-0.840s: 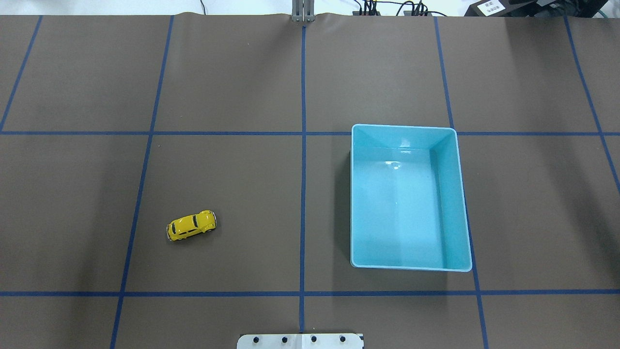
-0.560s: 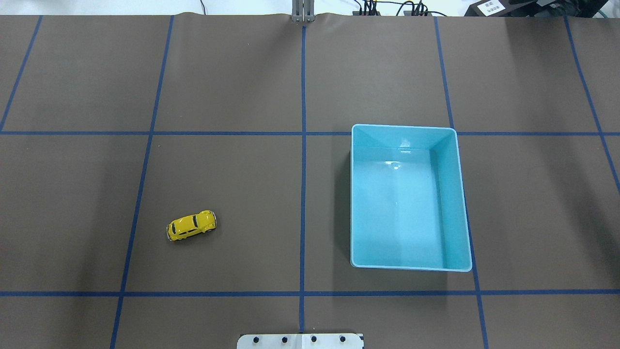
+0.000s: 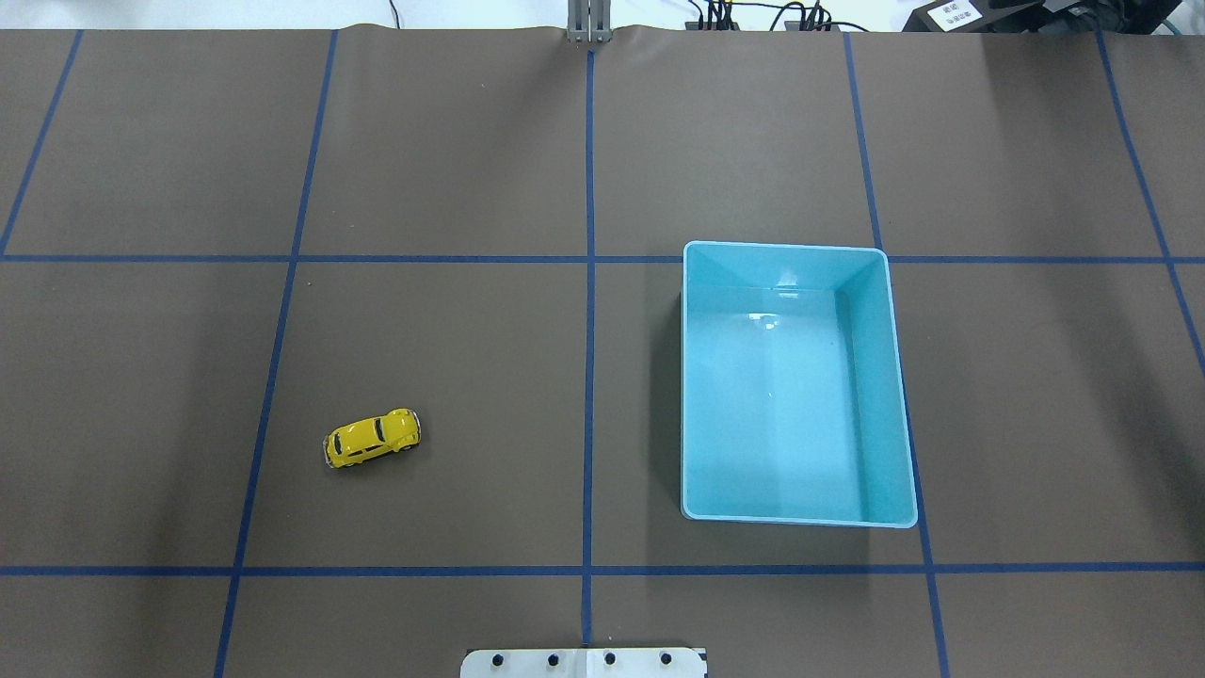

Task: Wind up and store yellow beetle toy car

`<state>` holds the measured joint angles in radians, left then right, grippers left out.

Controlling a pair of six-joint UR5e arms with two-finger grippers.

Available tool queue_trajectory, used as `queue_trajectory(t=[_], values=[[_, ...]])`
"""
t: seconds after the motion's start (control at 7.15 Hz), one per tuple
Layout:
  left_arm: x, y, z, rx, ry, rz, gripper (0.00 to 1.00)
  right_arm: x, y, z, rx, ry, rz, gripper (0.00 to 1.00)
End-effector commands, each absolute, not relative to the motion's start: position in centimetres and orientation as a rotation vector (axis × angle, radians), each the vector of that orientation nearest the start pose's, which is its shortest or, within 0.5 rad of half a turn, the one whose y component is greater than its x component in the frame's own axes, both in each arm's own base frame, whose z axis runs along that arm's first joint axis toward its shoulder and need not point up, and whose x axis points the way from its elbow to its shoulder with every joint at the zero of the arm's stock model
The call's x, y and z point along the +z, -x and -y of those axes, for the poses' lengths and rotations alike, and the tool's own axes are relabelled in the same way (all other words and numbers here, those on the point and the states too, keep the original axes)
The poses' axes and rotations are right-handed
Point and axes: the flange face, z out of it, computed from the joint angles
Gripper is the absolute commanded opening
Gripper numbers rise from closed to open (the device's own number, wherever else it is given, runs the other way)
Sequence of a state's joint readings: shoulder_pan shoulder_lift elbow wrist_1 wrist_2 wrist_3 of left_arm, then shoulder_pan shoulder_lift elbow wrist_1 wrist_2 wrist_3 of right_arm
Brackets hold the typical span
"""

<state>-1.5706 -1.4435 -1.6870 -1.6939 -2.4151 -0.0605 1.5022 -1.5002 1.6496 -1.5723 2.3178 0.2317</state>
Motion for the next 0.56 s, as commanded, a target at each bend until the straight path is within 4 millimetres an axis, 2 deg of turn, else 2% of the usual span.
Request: queue_trajectory(t=[0.0, 0.28, 0.42], values=[[64.2, 5.9, 44.5, -0.01, -0.081, -0.847, 1.0, 58.7, -2.7, 53.1, 0.097, -0.022, 0.758, 1.0], [63.2, 5.8, 45.2, -0.006, -0.097, -0.846, 1.0, 58.7, -2.4, 53.1, 0.094, -0.02, 0.758, 1.0], [61.3, 5.8, 46.2, 0.009, -0.134, -0.847, 1.0, 58.7, -2.3, 53.2, 0.092, -0.021, 0.758, 1.0]])
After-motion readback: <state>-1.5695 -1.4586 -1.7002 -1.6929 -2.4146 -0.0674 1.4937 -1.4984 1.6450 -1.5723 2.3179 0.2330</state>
